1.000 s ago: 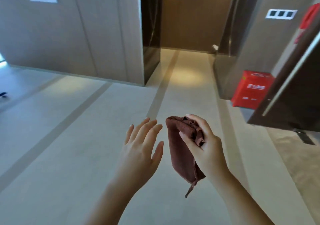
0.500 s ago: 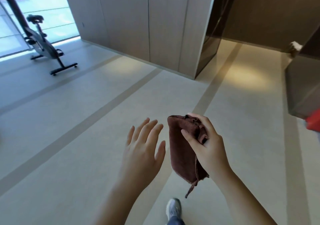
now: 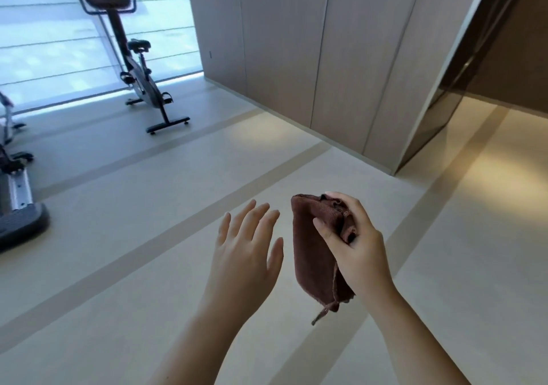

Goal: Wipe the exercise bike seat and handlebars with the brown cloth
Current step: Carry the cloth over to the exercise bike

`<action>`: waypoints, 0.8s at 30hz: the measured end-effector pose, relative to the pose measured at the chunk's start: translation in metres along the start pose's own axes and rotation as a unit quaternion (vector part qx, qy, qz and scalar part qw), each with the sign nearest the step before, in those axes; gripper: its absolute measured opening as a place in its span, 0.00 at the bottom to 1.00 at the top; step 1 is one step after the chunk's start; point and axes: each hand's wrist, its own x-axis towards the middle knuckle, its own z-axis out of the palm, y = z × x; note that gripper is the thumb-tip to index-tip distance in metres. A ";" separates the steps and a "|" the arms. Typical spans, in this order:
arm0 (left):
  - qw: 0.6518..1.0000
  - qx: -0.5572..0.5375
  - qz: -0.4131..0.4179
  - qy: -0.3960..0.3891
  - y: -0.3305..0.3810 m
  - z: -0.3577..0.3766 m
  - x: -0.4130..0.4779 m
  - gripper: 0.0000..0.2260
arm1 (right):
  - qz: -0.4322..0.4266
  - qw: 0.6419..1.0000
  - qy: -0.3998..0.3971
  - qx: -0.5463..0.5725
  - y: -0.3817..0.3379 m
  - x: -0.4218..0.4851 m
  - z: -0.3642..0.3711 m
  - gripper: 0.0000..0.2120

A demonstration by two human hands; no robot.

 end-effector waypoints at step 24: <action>0.982 0.125 -0.137 0.028 -0.401 0.078 0.312 0.16 | 0.035 0.988 -0.139 0.065 0.096 0.425 0.342 0.15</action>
